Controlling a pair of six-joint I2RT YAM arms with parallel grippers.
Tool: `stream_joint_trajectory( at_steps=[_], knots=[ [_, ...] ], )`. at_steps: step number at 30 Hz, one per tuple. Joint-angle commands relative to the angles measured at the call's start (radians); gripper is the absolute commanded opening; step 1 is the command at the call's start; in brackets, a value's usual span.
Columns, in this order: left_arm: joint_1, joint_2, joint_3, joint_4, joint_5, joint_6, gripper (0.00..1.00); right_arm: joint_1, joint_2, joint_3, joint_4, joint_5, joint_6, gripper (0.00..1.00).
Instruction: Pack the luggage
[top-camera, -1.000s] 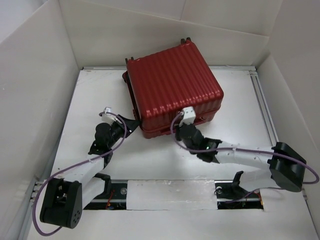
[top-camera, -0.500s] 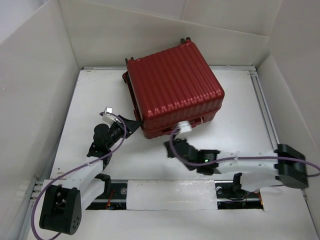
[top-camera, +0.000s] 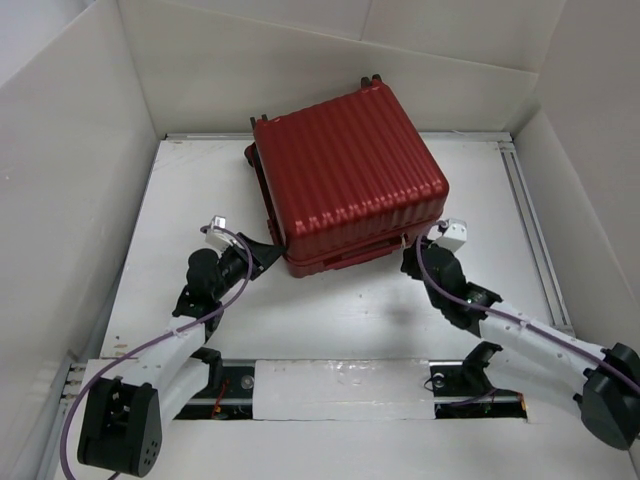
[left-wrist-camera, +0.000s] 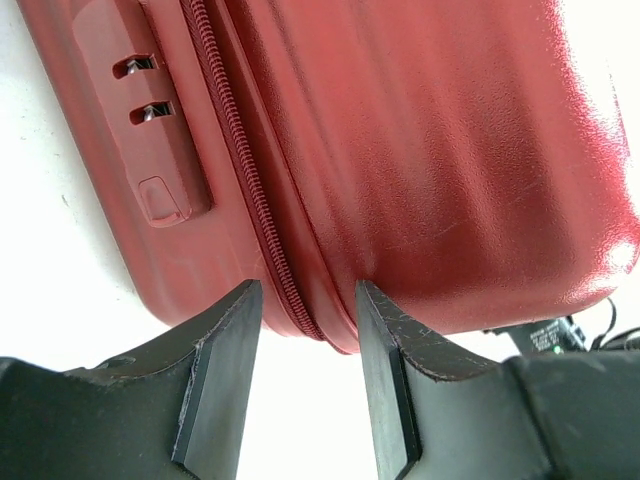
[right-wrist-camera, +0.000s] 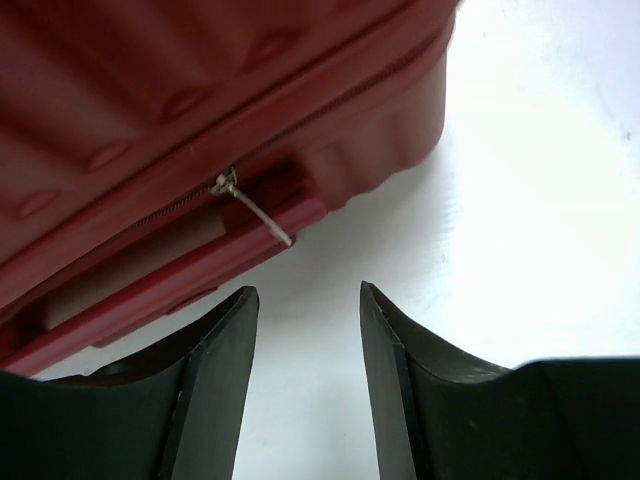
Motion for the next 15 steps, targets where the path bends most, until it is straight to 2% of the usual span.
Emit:
stream_joint_trajectory(
  at_steps=[1, 5, 11, 15],
  knots=[
    [-0.008, 0.004, 0.029, 0.017, 0.023, 0.031, 0.39, -0.097, 0.018, 0.053, 0.138, -0.171, -0.221, 0.51],
    [-0.008, 0.013, 0.029, 0.017, 0.014, 0.031, 0.39, -0.204, 0.051, 0.062, 0.214, -0.373, -0.333, 0.51],
    [-0.008, 0.033, 0.029, 0.046, 0.014, 0.031, 0.39, -0.270, 0.093, 0.062, 0.290, -0.509, -0.396, 0.48],
    [-0.008, 0.043, 0.029, 0.055, 0.014, 0.031, 0.39, -0.270, 0.117, 0.084, 0.290, -0.578, -0.414, 0.48]
  ],
)
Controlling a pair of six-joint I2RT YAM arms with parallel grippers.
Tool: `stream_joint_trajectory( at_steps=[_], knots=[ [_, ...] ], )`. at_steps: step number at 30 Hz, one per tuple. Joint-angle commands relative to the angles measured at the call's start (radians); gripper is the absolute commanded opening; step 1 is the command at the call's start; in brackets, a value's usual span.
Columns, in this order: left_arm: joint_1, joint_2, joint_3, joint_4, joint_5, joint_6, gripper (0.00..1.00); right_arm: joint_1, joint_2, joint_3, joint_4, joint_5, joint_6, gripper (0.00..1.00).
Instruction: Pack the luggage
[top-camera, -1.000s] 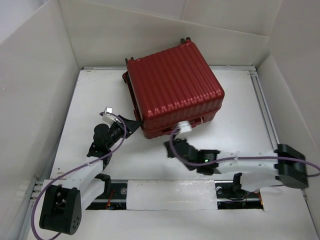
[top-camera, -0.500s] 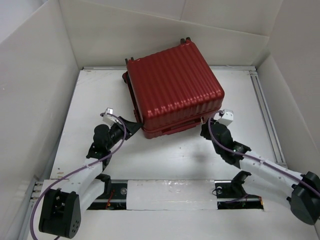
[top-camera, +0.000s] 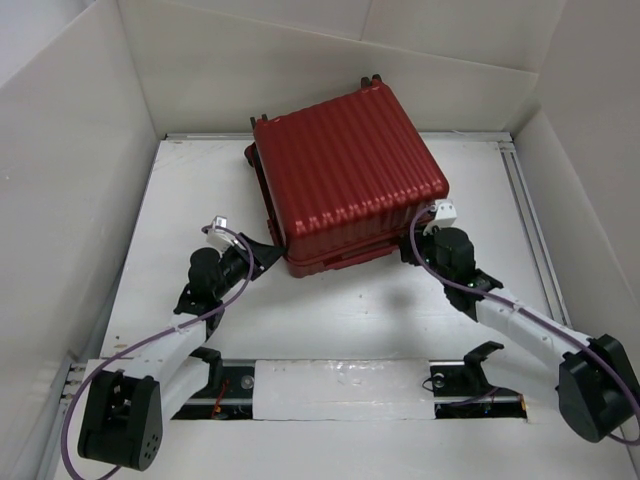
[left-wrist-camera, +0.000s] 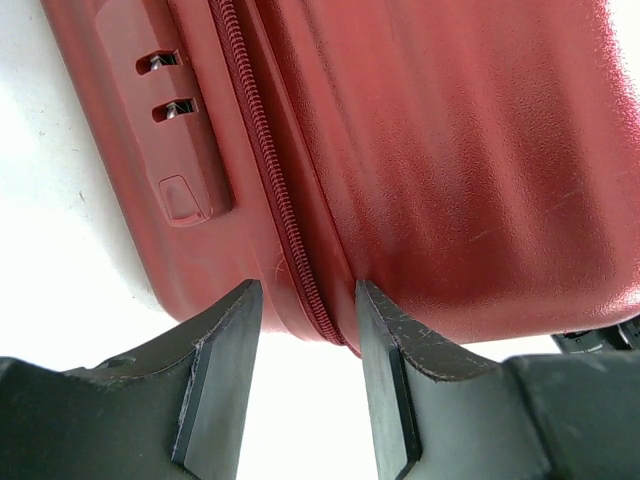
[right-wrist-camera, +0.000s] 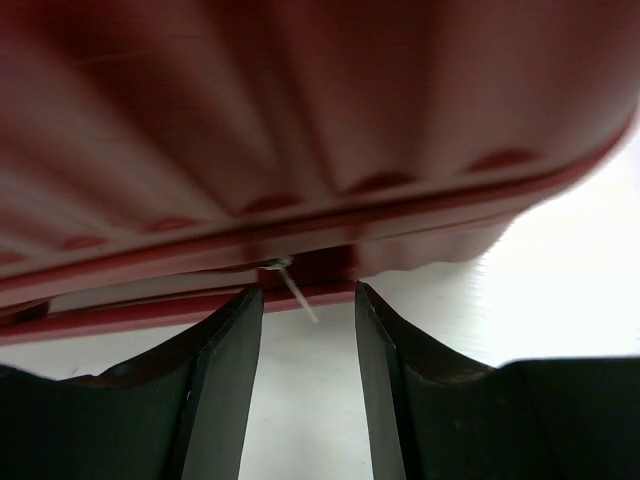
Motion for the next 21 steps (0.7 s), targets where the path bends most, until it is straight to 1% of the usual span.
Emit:
stream_joint_trajectory(
  at_steps=[1, 8, 10, 13, 16, 19, 21],
  knots=[
    [-0.008, 0.005, 0.029, 0.047, 0.020, 0.017, 0.39, -0.007, 0.002, 0.049, 0.092, -0.103, -0.047, 0.48],
    [-0.008, 0.014, 0.029, 0.047, 0.020, 0.017, 0.39, -0.018, -0.025, 0.049, 0.093, -0.103, -0.069, 0.47],
    [-0.008, 0.014, 0.029, 0.047, 0.020, 0.017, 0.39, -0.018, 0.024, 0.067, 0.093, -0.130, -0.078, 0.47],
    [-0.008, 0.014, 0.029, 0.047, 0.020, 0.017, 0.39, -0.018, 0.074, 0.092, 0.093, -0.130, -0.078, 0.41],
    [-0.008, 0.014, 0.029, 0.047, 0.020, 0.017, 0.39, -0.018, 0.094, 0.092, 0.093, -0.130, -0.078, 0.41],
    [-0.008, 0.014, 0.029, 0.056, 0.020, 0.017, 0.39, -0.018, 0.103, 0.101, 0.105, -0.130, -0.087, 0.37],
    [-0.008, 0.014, 0.029, 0.056, 0.020, 0.017, 0.39, -0.027, 0.113, 0.101, 0.105, -0.120, -0.087, 0.37]
  ],
)
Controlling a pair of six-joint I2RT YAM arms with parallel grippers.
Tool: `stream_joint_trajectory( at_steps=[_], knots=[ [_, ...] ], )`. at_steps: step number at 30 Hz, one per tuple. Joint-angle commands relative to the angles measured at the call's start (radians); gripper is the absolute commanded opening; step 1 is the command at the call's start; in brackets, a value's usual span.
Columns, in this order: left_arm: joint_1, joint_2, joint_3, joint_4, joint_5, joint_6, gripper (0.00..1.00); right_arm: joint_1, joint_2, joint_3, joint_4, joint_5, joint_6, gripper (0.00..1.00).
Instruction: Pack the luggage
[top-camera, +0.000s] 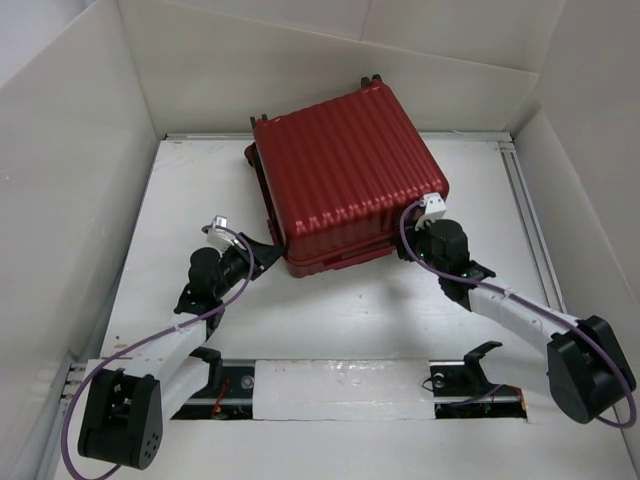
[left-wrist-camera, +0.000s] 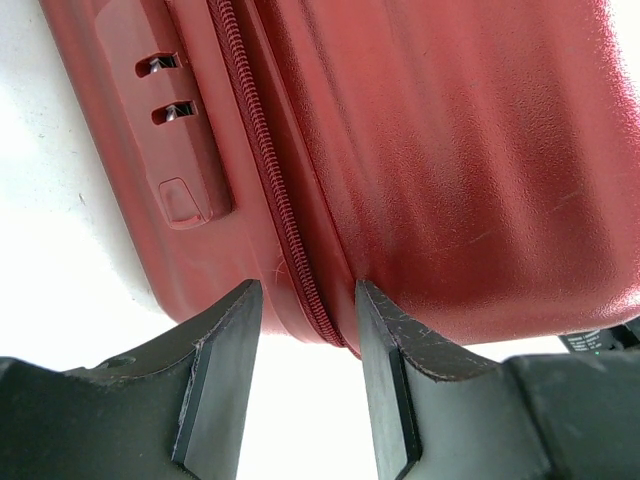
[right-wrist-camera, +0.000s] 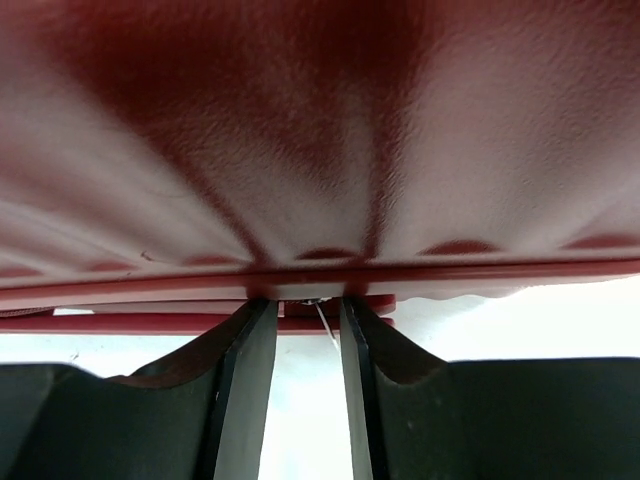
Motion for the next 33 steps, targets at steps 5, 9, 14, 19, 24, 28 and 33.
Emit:
stream_joint_trajectory(
  at_steps=[5, 9, 14, 19, 24, 28, 33],
  knots=[
    [-0.009, 0.007, 0.029, 0.045, 0.020, 0.017, 0.39, -0.012, 0.013, 0.039, 0.089, 0.020, -0.011, 0.26],
    [-0.009, 0.007, 0.029, 0.054, 0.020, 0.017, 0.38, -0.012, 0.023, 0.030, 0.101, 0.055, -0.001, 0.01],
    [-0.009, 0.007, 0.029, 0.054, 0.020, 0.017, 0.34, 0.012, 0.013, 0.030, 0.136, 0.065, 0.044, 0.00],
    [-0.009, 0.025, 0.020, 0.089, 0.029, 0.008, 0.28, 0.162, -0.022, 0.050, 0.145, 0.089, 0.107, 0.00],
    [-0.027, 0.036, 0.029, 0.116, 0.066, -0.005, 0.26, 0.525, 0.094, 0.168, 0.073, 0.189, 0.218, 0.00],
    [-0.128, 0.036, 0.066, 0.116, 0.039, -0.015, 0.26, 0.729, 0.289, 0.306, 0.049, 0.247, 0.258, 0.00],
    [-0.128, -0.026, 0.066, 0.048, 0.078, -0.032, 0.24, 0.854, 0.524, 0.531, 0.023, 0.217, 0.258, 0.00]
  ],
)
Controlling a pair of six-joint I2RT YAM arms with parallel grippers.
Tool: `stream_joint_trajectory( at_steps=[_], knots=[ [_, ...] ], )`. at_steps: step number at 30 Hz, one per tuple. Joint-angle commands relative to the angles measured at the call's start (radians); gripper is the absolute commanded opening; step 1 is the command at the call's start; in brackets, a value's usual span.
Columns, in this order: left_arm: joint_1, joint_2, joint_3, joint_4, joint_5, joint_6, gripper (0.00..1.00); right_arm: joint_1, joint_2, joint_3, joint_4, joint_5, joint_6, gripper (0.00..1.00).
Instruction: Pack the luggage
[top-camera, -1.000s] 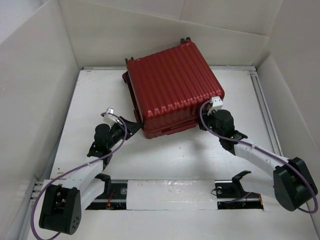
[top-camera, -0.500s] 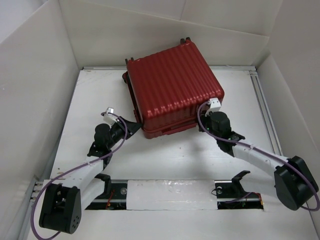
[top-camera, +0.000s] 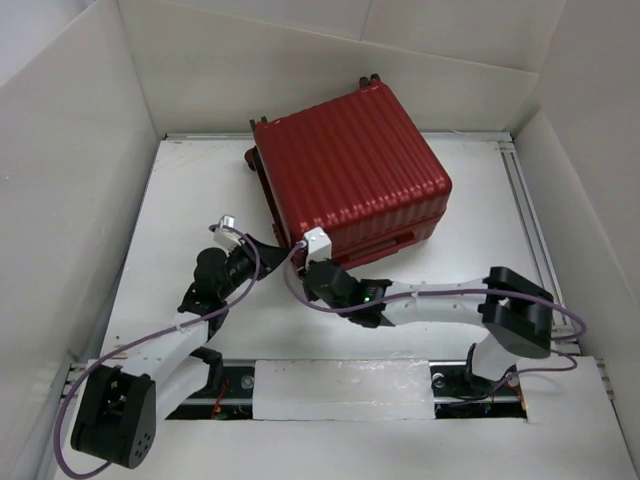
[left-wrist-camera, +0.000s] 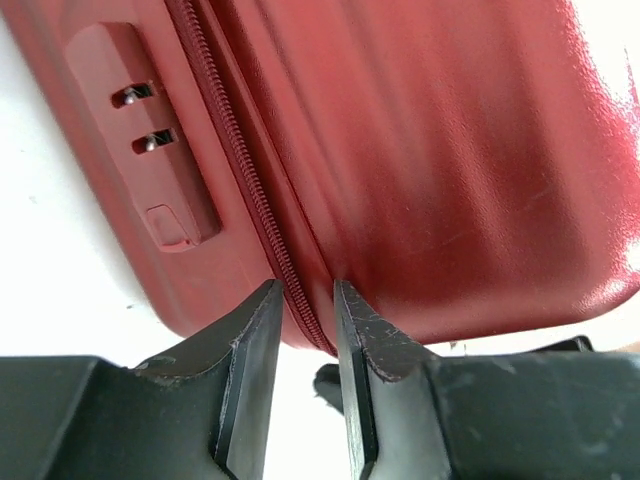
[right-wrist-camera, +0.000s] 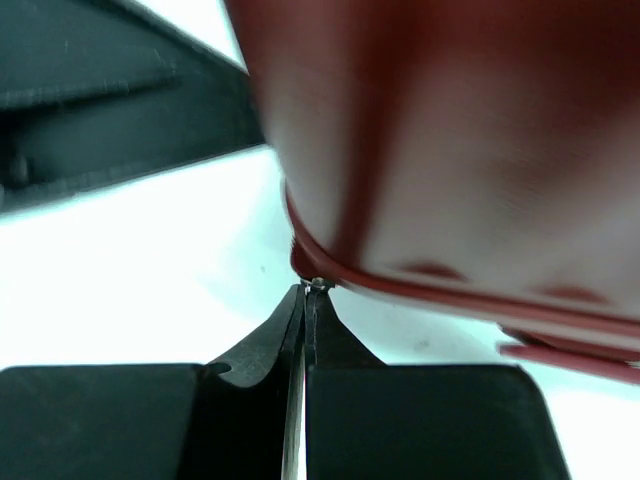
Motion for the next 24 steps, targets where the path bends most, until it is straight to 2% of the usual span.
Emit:
stream_joint_trajectory(
  at_steps=[1, 5, 9, 12, 14, 16, 18, 19, 20, 22, 23, 24],
  knots=[
    [-0.041, -0.060, 0.055, -0.007, 0.112, -0.026, 0.24, 0.128, 0.097, 0.157, 0.083, -0.185, 0.058, 0.00],
    [-0.041, -0.158, 0.076, -0.131, 0.158, -0.015, 0.23, 0.175, 0.185, 0.254, 0.127, -0.150, 0.049, 0.00],
    [-0.041, -0.244, 0.074, -0.165, 0.207, -0.055, 0.22, 0.175, 0.205, 0.219, 0.262, -0.084, 0.061, 0.00],
    [-0.041, -0.273, 0.102, -0.229, 0.190, -0.040, 0.22, 0.184, 0.119, 0.135, 0.288, -0.044, 0.095, 0.00],
    [-0.041, -0.321, 0.129, -0.321, 0.158, -0.018, 0.27, 0.185, 0.009, 0.026, 0.288, -0.005, 0.118, 0.00],
    [-0.032, -0.380, 0.176, -0.393, 0.088, 0.019, 0.48, 0.185, -0.069, -0.047, 0.288, 0.014, 0.138, 0.00],
    [-0.032, -0.419, 0.221, -0.514, 0.022, 0.051, 0.64, 0.185, -0.173, -0.141, 0.288, 0.015, 0.147, 0.00],
    [-0.023, -0.434, 0.260, -0.553, -0.064, 0.062, 0.71, 0.185, -0.200, -0.164, 0.288, 0.015, 0.159, 0.00],
    [-0.023, -0.460, 0.279, -0.587, -0.110, 0.062, 0.85, 0.185, -0.223, -0.201, 0.288, 0.004, 0.160, 0.00],
    [-0.014, -0.460, 0.311, -0.606, -0.191, 0.071, 0.94, 0.194, -0.275, -0.226, 0.276, -0.005, 0.169, 0.00],
    [-0.014, -0.419, 0.346, -0.606, -0.280, 0.071, 0.97, 0.209, -0.289, -0.235, 0.261, -0.005, 0.169, 0.00],
    [-0.014, -0.380, 0.365, -0.569, -0.302, 0.050, 0.99, 0.218, -0.303, -0.249, 0.246, 0.016, 0.181, 0.00]
  ],
)
